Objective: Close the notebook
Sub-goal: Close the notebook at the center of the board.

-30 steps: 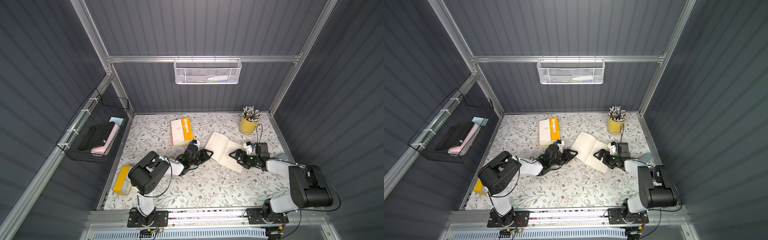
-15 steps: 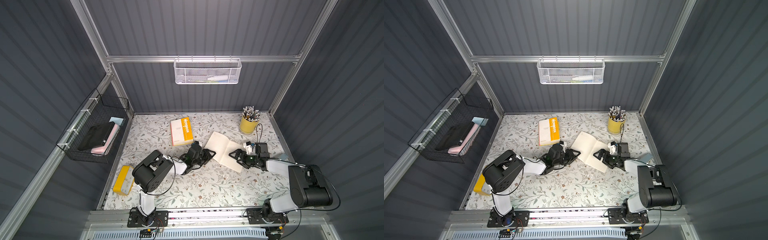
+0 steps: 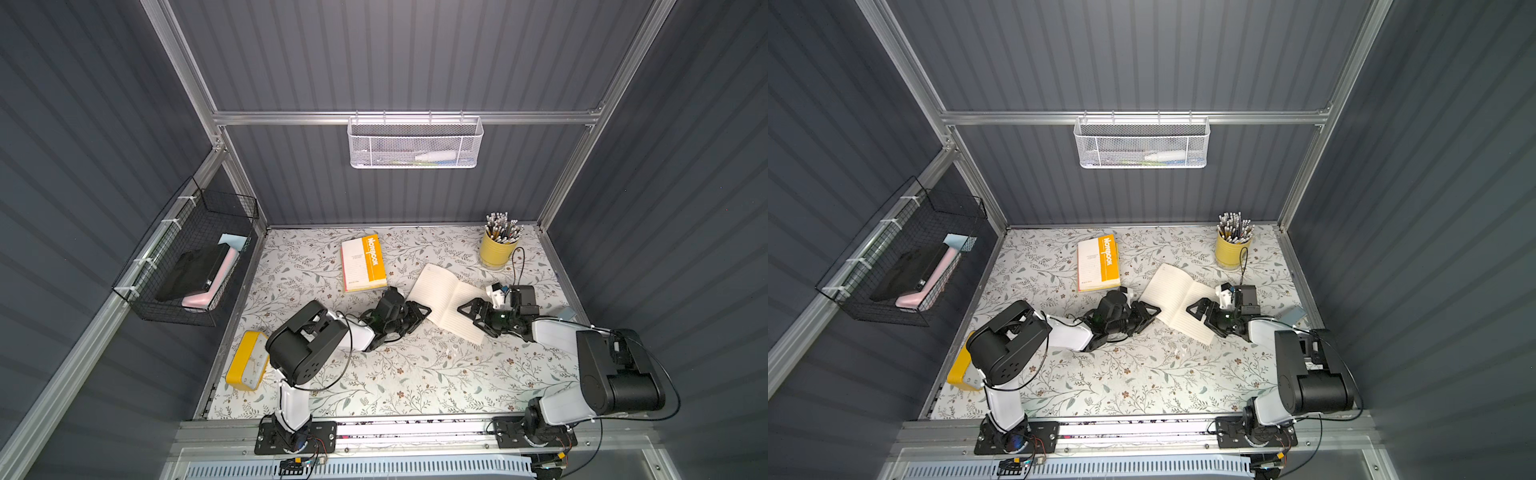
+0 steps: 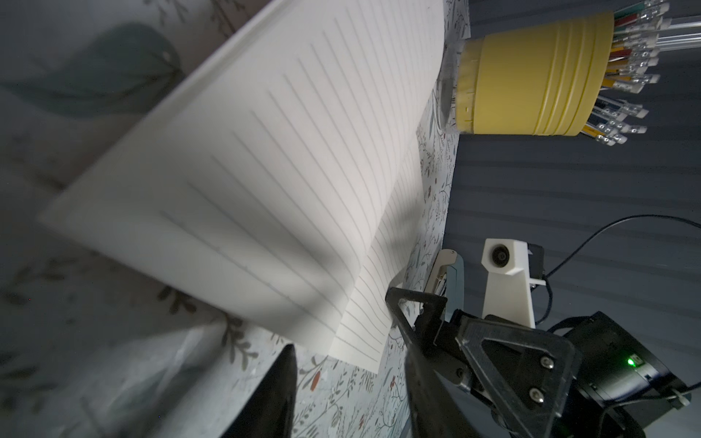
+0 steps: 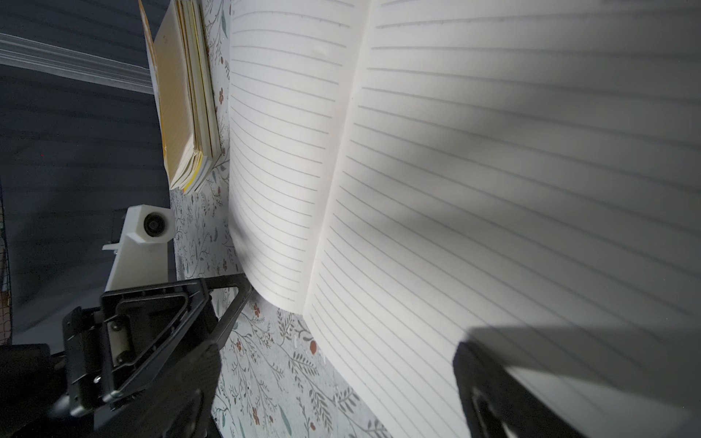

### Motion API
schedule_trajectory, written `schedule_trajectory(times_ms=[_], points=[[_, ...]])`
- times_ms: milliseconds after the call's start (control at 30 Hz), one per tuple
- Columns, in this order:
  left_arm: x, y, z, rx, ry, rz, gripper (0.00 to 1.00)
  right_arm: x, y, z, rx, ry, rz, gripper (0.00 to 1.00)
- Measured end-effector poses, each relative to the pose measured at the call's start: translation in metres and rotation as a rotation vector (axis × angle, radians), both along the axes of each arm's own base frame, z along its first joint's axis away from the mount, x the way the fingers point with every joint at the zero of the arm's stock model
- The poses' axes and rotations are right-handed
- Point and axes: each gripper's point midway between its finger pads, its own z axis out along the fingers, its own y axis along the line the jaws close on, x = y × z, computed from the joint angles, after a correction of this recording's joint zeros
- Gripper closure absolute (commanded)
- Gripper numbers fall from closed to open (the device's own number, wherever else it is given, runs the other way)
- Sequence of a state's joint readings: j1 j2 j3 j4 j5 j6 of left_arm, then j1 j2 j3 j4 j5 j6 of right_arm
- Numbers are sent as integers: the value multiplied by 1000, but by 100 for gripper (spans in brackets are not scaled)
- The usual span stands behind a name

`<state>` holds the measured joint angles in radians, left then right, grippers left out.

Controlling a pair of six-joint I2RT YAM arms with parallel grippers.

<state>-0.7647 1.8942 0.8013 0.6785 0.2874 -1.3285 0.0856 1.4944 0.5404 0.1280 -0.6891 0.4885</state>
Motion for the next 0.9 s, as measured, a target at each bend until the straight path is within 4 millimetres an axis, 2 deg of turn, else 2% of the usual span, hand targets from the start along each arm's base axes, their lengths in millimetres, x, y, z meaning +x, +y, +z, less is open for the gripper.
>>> schedule_trajectory(times_ms=[333, 467, 900], points=[[1, -2, -2, -21, 3, 23, 53, 2, 1, 0, 4, 5, 7, 1], [3, 0, -19, -33, 11, 59, 56, 2, 1, 0, 3, 4, 9, 1], [15, 8, -23, -58, -56, 152, 66, 2, 1, 0, 2, 3, 11, 1]])
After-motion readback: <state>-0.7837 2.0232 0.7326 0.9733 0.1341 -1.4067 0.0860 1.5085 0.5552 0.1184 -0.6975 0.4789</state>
